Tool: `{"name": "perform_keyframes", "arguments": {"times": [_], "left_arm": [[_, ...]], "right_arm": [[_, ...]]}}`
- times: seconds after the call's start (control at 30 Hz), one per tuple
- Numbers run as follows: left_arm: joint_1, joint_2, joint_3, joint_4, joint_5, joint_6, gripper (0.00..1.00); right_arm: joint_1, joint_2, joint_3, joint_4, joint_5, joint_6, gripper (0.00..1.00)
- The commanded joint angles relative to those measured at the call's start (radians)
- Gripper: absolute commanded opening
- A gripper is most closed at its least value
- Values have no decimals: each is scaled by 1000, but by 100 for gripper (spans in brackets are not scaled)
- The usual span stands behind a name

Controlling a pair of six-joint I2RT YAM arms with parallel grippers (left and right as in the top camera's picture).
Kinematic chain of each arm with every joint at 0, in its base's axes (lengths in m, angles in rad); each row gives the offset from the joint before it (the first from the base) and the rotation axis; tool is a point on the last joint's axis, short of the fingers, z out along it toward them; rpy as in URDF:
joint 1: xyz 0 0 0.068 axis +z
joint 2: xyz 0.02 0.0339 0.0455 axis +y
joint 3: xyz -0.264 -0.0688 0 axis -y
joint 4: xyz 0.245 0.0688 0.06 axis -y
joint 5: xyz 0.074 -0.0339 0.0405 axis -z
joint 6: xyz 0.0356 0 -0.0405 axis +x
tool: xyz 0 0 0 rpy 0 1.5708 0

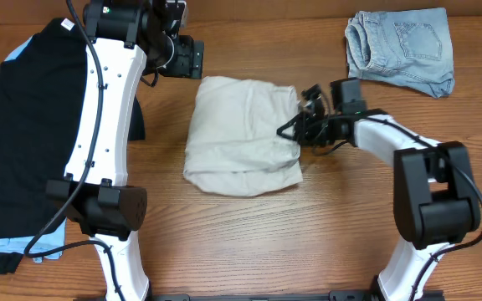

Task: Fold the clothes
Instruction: 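Lift the folded shorts with the right gripper toward the blue jeans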

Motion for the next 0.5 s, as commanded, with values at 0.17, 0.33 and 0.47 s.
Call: {"name": "perform_keyframes", "arguments": {"times": [0.17,0.33,0.47], "left_arm": [[-1,6,-2,6,-16,22,85],[-1,6,-2,6,-48,22,85],[-1,6,-2,6,-49,22,85]], "right_arm": [[-87,-194,119,19,-111,107,4],[-127,-267,168,75,-106,186,4],[-160,-308,193,147,-92,237,4]]}}
